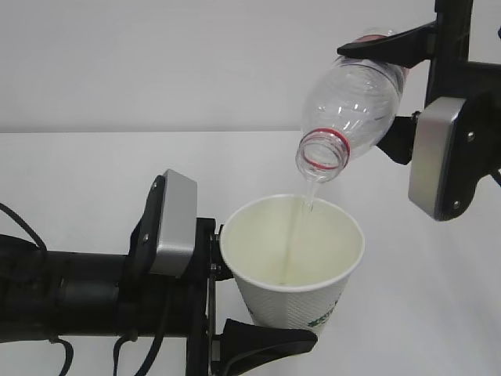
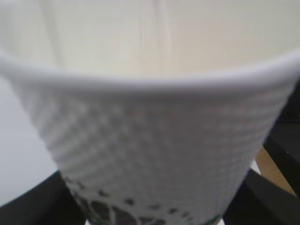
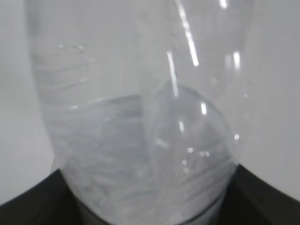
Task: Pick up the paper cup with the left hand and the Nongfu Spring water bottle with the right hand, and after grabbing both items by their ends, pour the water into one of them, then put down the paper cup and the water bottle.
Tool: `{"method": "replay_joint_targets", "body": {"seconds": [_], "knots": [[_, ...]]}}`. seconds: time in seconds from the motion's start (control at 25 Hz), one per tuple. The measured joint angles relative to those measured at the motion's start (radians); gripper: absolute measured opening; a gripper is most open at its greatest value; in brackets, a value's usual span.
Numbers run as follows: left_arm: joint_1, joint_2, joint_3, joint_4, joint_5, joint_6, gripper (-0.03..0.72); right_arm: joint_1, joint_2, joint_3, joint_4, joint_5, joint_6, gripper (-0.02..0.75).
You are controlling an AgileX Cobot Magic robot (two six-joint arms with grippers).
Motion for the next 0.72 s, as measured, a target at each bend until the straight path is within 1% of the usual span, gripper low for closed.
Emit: {"method": "replay_joint_targets", "body": {"seconds": [0.72], "knots": [[0.000, 0.000, 0.000, 0.000, 0.018, 0.000, 0.554, 0.000, 0.000, 0.000, 0.000, -0.002, -0.002, 0.512]]}}
